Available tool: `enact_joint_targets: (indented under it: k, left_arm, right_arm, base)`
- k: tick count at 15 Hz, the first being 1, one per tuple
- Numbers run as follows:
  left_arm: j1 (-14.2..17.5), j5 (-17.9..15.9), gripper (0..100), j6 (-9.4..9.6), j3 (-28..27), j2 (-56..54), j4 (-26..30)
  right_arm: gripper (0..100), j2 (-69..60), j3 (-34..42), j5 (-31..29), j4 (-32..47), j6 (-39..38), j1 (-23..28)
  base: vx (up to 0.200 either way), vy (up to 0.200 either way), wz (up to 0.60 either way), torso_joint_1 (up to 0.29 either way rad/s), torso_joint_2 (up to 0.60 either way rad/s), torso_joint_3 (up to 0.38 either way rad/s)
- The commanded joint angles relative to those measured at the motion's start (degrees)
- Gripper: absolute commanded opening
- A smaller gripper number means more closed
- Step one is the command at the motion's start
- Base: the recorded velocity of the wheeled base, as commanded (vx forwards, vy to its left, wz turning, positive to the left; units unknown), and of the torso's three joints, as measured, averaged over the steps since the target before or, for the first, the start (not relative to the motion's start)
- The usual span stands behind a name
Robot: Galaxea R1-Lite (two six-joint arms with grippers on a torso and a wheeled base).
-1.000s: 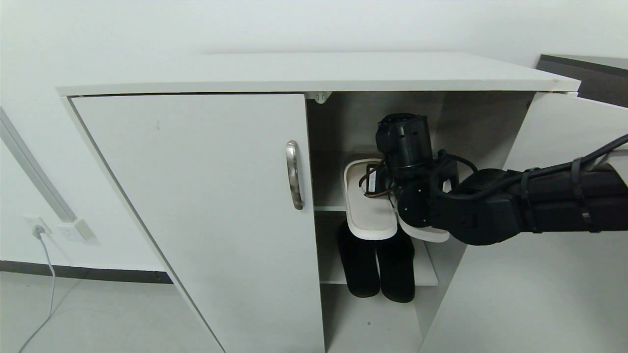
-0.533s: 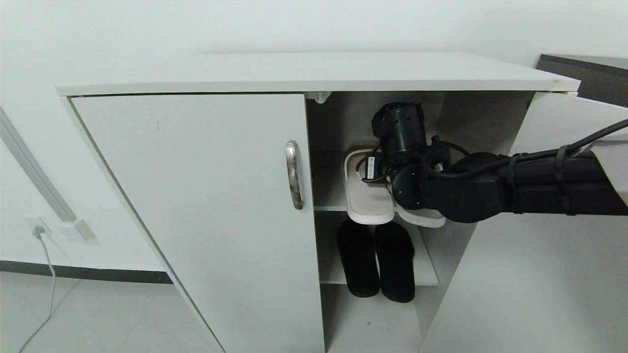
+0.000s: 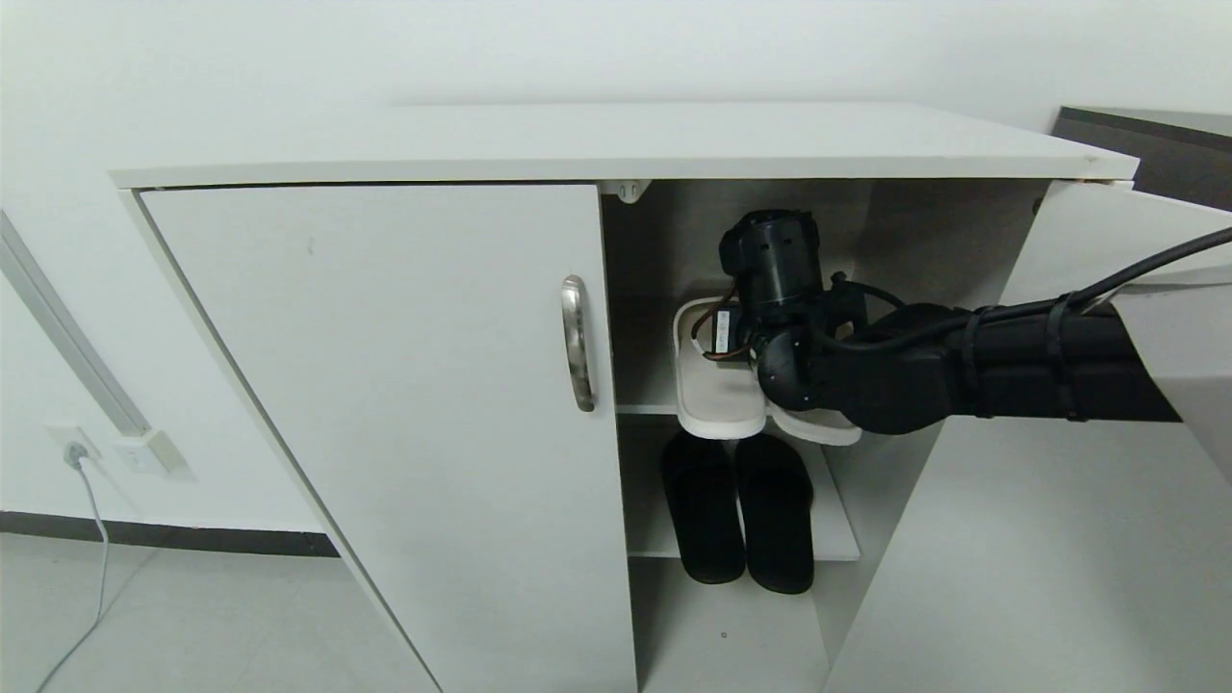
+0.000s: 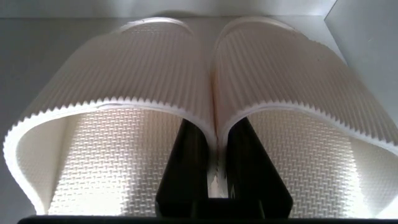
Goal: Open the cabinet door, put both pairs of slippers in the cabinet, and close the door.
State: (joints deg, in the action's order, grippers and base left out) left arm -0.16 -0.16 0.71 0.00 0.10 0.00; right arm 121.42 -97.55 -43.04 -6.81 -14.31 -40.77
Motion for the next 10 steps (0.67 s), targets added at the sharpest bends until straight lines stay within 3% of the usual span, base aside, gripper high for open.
enact_joint_targets:
  k: [1,5,6,10]
  left_arm:
    - [0.0,0.0,0,0.00,0.0,0.0,0.0]
    - [0.0,0.0,0,-0.09,0.0,0.0,0.0]
    - [0.0,0.0,0,-0.09,0.0,0.0,0.0]
    - [0.0,0.0,0,-0.09,0.0,0.0,0.0]
  right_arm:
    - [0,0.3,0.0,0.0,-0.1,0.0,0.0]
    - [0,0.3,0.2,-0.1,-0.1,-0.3,-0.1]
    - [100,0.2,0.4,-0.1,-0.1,-0.3,-0.2]
    - [100,-4.3,7.3,-0.5,-0.7,-0.5,-2.0]
  base:
    - [0.000,0.000,0.00,0.000,0.00,0.000]
    - [0.000,0.000,0.00,0.000,0.00,0.000]
    - [0.000,0.000,0.00,0.000,0.00,0.000]
    - [0.000,0.000,0.00,0.000,0.00,0.000]
